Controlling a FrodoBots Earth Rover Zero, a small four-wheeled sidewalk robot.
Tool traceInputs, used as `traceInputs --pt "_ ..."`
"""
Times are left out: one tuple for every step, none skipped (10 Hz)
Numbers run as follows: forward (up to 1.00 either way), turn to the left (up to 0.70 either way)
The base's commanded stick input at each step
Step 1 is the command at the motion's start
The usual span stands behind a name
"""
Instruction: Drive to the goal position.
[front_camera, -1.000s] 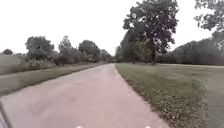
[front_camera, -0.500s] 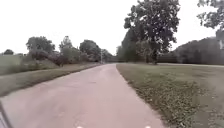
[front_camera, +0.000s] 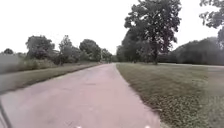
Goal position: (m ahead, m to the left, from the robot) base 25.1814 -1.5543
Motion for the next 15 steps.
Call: traceInputs --pt "0.70 0.00" --pt "0.70 0.00" --pt "0.70 0.00" --pt "0.70 0.00" --pt "0.70 0.00" --pt "0.70 0.00" --pt "0.70 0.00" --pt "0.70 0.00" --pt "0.70 0.00" --pt "0.70 0.00" --pt "0.70 0.00" --pt "0.70 0.00" --pt "0.70 0.00" --pt "0.70 0.00" --pt "0.70 0.00"
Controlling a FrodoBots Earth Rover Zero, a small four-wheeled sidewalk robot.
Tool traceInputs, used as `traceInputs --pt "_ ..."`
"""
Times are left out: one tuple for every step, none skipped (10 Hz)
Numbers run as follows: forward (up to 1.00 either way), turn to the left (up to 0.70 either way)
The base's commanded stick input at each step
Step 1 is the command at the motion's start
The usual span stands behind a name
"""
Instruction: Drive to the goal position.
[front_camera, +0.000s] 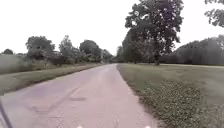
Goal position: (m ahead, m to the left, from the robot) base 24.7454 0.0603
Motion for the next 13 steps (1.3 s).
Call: traceInputs --pt "0.70 0.00" --pt "0.70 0.00" --pt "0.70 0.00" --pt "0.70 0.00" --pt "0.70 0.00" --pt "0.70 0.00" --pt "0.70 0.00" --pt "0.70 0.00" --pt "0.70 0.00" --pt "0.70 0.00" --pt "0.70 0.00" --pt "0.70 0.00" --pt "0.70 0.00"
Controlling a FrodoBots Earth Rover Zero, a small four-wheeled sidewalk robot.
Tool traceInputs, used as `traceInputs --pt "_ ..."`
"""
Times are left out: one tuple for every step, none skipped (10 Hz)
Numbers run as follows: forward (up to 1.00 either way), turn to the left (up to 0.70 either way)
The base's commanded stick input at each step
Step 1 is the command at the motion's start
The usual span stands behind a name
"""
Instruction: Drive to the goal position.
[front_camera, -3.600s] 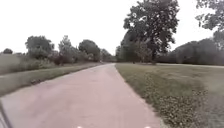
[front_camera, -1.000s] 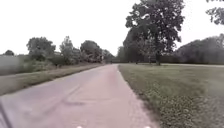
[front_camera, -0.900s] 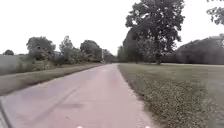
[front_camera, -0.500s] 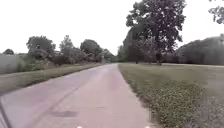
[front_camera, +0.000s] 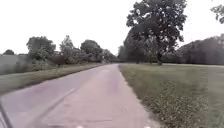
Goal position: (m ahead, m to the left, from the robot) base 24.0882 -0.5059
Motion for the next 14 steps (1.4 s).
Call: traceInputs --pt "0.70 0.00" --pt "0.70 0.00" --pt "0.70 0.00" --pt "0.70 0.00" --pt "0.70 0.00" --pt "0.70 0.00" --pt "0.70 0.00" --pt "0.70 0.00" --pt "0.70 0.00" --pt "0.70 0.00" --pt "0.70 0.00" --pt "0.70 0.00" --pt "0.70 0.00" --pt "0.70 0.00"
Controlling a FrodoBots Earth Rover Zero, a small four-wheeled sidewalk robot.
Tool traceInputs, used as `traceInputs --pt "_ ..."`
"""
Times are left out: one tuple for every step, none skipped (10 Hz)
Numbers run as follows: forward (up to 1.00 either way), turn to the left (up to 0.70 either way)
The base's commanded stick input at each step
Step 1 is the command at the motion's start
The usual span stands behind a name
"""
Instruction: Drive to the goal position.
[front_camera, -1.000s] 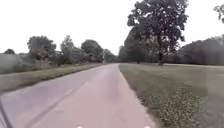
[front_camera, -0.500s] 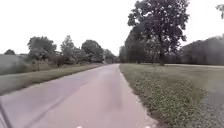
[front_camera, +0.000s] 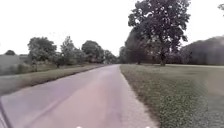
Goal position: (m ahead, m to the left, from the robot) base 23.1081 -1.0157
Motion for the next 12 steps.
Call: traceInputs --pt "0.70 0.00" --pt "0.70 0.00" --pt "0.70 0.00" --pt "0.70 0.00" --pt "0.70 0.00" --pt "0.70 0.00" --pt "0.70 0.00" --pt "0.70 0.00" --pt "0.70 0.00" --pt "0.70 0.00" --pt "0.70 0.00" --pt "0.70 0.00"
